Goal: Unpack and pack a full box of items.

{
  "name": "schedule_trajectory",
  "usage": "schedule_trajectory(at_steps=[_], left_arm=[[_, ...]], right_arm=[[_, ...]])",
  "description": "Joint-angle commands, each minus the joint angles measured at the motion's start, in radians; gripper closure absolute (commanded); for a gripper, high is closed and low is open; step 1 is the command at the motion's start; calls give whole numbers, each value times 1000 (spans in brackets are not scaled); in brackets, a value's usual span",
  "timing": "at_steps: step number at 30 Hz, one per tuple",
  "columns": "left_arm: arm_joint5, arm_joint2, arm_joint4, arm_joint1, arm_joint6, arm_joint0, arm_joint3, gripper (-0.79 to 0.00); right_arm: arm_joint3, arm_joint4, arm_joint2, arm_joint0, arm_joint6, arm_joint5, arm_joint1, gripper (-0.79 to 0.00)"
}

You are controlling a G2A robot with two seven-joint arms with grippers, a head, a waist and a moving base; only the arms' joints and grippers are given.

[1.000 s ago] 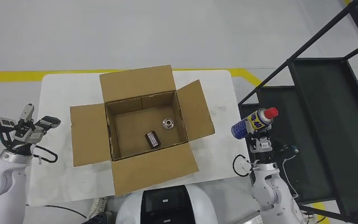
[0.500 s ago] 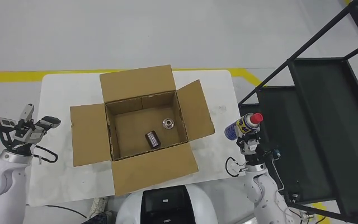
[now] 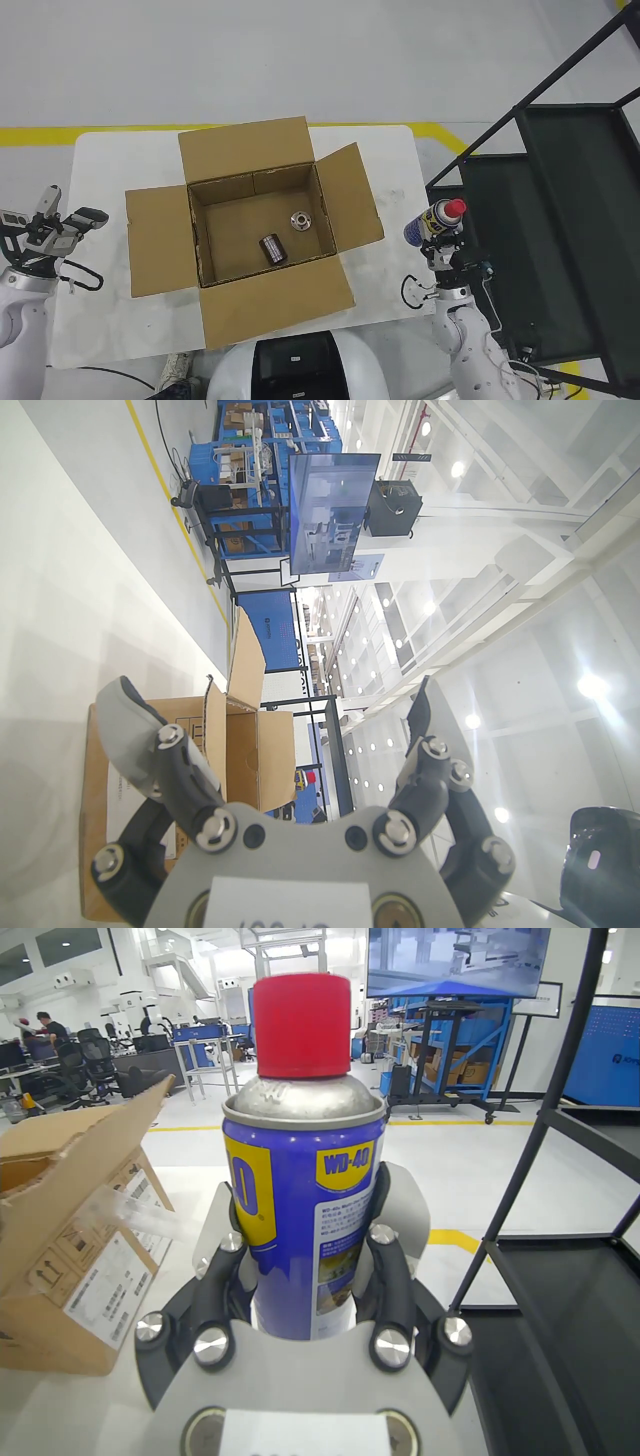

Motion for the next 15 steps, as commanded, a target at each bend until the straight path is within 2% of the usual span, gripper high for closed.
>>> schedule_trajectory(at_steps=[1,8,15], left_arm=[[0,0,0,0,0,0,0,-785],[0,0,0,0,0,0,0,-785],[0,0,0,0,0,0,0,-785]], right_arm=[[88,-58,-13,47,-42,60,-1,0],[353,-85,-75,203,-197,187,-16,0],[546,-32,-105,334,-286,177,-28,0]])
